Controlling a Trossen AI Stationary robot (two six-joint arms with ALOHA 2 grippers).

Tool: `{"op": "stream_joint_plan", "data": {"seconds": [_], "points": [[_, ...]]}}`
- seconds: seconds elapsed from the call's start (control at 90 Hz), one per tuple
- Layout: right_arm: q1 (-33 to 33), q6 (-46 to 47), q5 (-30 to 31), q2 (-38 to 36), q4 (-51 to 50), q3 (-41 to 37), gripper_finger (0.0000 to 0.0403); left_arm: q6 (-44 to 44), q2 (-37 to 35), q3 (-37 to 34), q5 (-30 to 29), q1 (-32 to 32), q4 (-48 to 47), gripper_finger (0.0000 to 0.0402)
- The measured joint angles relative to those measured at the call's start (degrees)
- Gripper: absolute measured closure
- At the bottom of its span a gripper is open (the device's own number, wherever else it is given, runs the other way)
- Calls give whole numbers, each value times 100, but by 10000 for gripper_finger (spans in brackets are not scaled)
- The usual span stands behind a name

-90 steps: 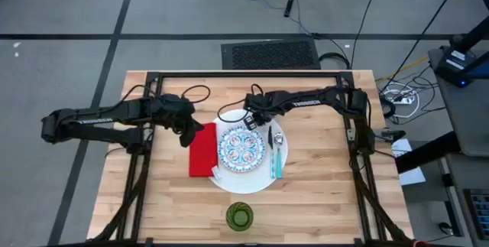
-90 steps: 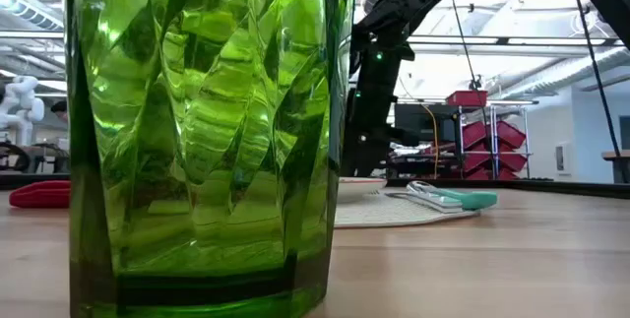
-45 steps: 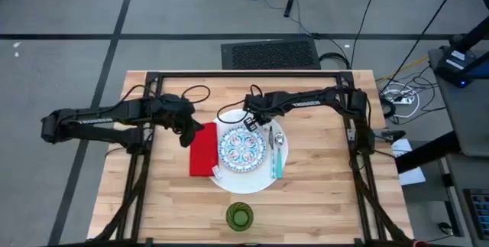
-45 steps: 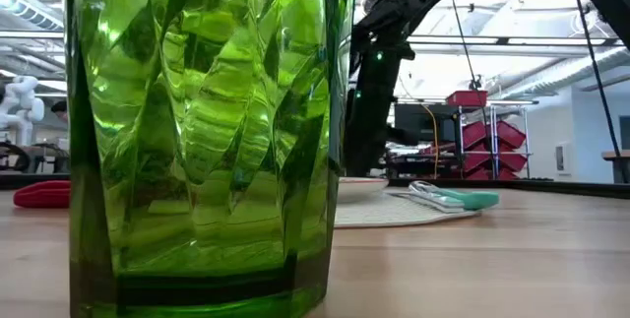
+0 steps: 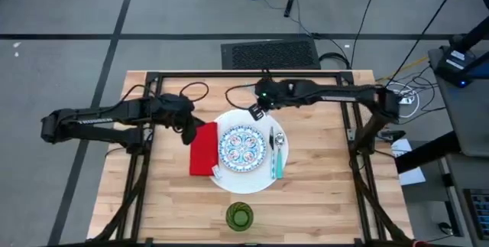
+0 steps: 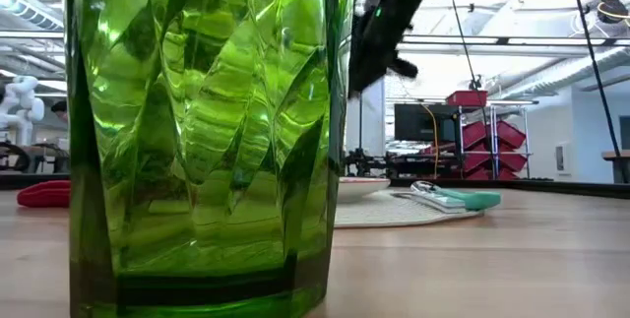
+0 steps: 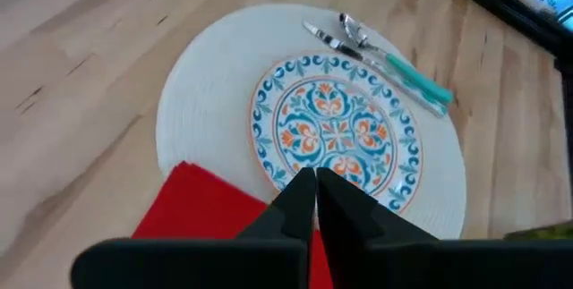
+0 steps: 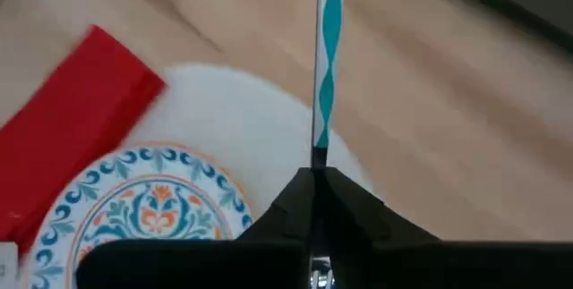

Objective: Set table place
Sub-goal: Put the white fork on top of the red table napkin on the white tablemat

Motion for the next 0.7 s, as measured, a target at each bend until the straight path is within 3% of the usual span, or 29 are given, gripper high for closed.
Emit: {"op": "stream_joint_plan", "data": {"seconds": [0.189,0.4,0.544,0.7], "points": [[753,-2681,1461,-606,35,0,403,-409,0,0,-1,0,952,402],[1747,-5867,3376,-701,186,2,403,-686,0,2,-2,2,2433,402],[2189,-7097,3999,-701,235,2,403,-820,0,2,0,18,3100,402],[2547,-8850,4502,-701,255,2,403,-1864,118,2,36,143,3536,402]]}}
